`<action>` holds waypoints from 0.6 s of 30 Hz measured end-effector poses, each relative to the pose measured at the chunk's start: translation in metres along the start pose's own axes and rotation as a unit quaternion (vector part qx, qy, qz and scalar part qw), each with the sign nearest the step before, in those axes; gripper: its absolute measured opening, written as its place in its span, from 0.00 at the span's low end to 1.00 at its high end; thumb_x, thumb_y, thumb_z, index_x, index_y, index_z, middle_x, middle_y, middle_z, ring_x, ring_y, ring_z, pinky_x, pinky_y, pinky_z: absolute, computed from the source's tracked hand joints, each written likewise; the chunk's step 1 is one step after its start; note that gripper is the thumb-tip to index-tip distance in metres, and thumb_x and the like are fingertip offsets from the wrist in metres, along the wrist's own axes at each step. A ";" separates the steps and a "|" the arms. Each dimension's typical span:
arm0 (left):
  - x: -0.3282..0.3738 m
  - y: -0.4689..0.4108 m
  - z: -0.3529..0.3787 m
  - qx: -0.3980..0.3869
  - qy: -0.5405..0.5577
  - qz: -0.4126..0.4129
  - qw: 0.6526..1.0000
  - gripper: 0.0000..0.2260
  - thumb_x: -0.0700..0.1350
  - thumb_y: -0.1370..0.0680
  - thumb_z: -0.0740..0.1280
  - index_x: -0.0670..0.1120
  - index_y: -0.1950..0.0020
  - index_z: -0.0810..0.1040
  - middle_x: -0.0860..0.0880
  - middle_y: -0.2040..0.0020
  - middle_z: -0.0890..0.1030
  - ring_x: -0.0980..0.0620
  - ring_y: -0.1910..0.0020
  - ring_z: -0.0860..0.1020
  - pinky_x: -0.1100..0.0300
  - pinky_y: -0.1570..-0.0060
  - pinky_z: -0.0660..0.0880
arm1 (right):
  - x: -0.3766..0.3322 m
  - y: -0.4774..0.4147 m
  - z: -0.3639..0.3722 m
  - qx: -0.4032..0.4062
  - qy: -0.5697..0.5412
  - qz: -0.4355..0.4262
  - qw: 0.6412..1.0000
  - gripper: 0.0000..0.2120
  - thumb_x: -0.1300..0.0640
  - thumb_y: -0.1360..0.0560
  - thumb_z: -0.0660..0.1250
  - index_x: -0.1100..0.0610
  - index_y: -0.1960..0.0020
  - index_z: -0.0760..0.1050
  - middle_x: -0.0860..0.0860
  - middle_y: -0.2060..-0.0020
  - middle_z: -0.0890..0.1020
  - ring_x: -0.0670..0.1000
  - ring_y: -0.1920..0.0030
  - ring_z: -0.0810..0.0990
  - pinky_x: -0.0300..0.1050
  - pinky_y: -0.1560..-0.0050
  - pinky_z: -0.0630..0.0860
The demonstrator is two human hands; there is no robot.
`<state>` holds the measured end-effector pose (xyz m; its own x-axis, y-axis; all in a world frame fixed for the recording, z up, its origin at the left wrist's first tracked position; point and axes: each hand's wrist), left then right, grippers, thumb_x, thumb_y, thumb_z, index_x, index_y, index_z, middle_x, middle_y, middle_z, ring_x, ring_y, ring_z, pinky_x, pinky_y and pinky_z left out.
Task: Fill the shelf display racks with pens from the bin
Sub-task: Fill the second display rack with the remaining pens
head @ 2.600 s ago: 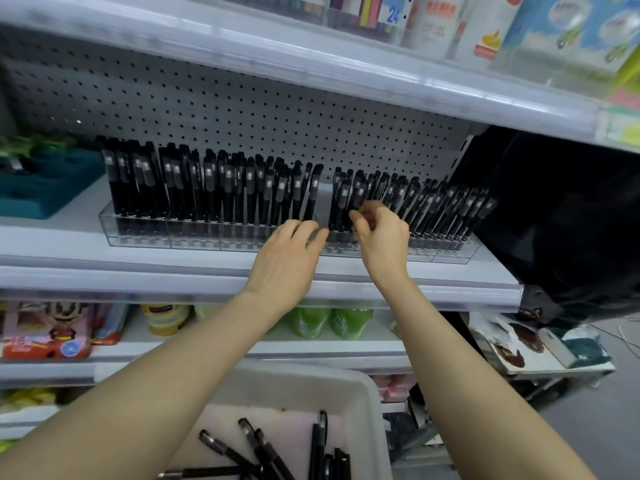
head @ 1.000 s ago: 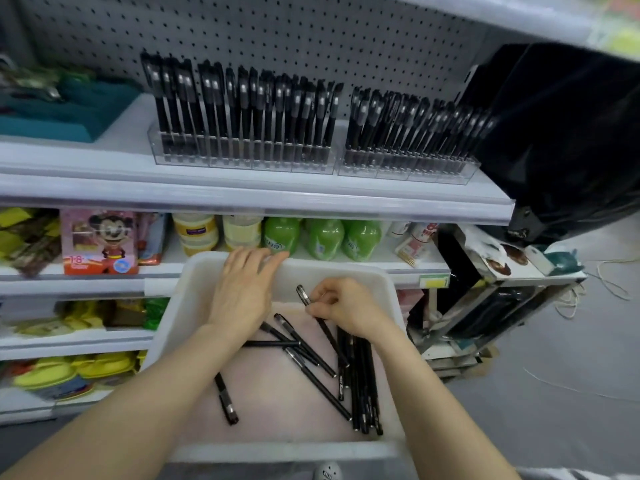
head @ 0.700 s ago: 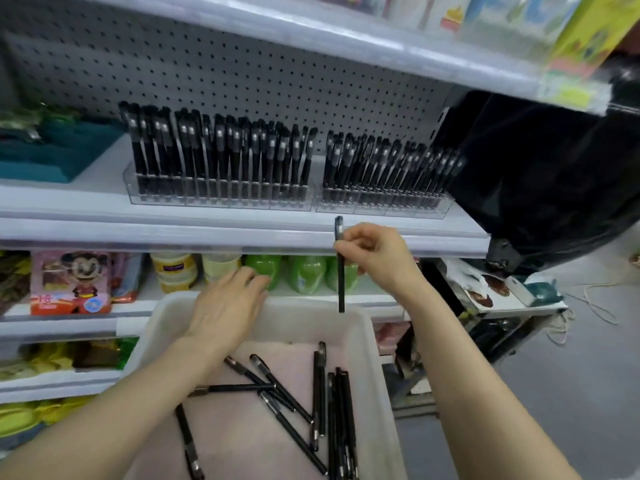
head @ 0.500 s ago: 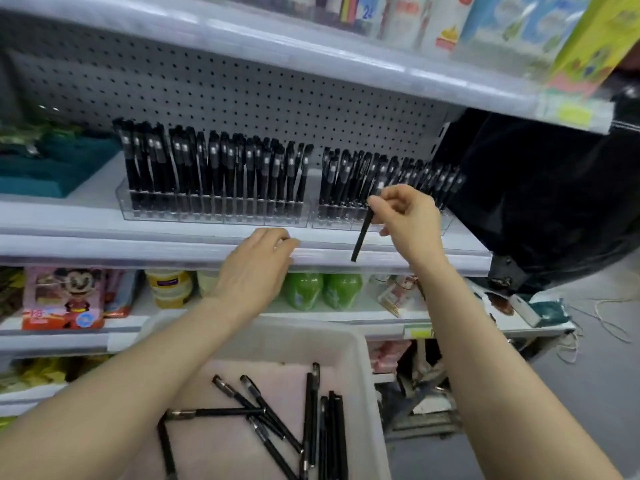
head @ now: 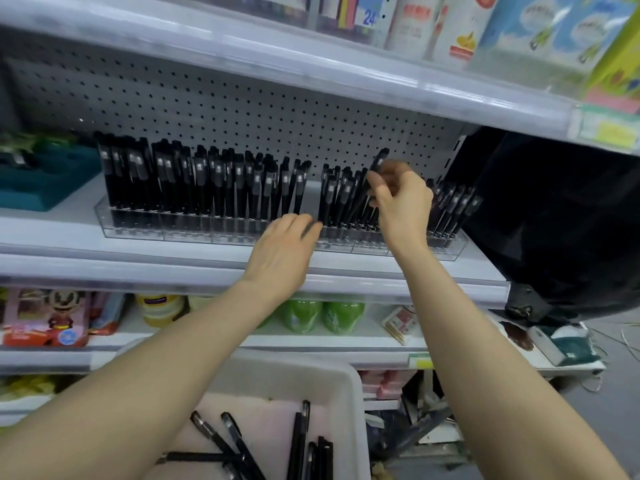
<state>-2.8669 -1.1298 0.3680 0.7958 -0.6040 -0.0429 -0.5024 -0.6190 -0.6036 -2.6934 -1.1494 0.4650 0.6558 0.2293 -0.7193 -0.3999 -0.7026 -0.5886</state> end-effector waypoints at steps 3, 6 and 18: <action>0.000 0.002 0.006 0.013 0.008 0.001 1.000 0.28 0.36 0.32 0.74 0.40 0.32 0.74 0.43 0.38 0.76 0.44 0.39 0.71 0.50 0.38 0.71 | 0.007 -0.001 0.009 -0.024 0.030 0.002 0.999 0.08 0.52 0.23 0.68 0.55 0.46 0.79 0.47 0.62 0.83 0.52 0.59 0.82 0.55 0.51 0.79; 0.000 0.003 0.006 0.015 0.012 -0.008 1.000 0.28 0.35 0.31 0.74 0.40 0.32 0.73 0.44 0.38 0.75 0.44 0.39 0.70 0.50 0.37 0.71 | 0.020 0.008 0.019 -0.060 0.070 0.014 0.996 0.10 0.53 0.22 0.67 0.56 0.45 0.79 0.50 0.60 0.84 0.53 0.58 0.82 0.55 0.51 0.79; -0.001 0.007 -0.004 -0.011 0.057 -0.003 0.998 0.26 0.35 0.28 0.71 0.39 0.30 0.71 0.42 0.36 0.74 0.43 0.36 0.70 0.49 0.40 0.74 | 0.027 0.030 0.027 -0.055 0.094 0.042 0.993 0.11 0.54 0.22 0.66 0.58 0.42 0.78 0.51 0.57 0.85 0.54 0.56 0.83 0.55 0.49 0.79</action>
<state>-2.8729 -1.1359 0.3670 0.7556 -0.6530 0.0513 -0.5069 -0.6325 -0.5857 -2.7052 -1.1460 0.4180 0.7355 0.0447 -0.6761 -0.3928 -0.7849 -0.4792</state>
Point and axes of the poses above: each hand's wrist, its own y-axis away from the middle knuckle, its own z-axis out of the palm, x = y × z
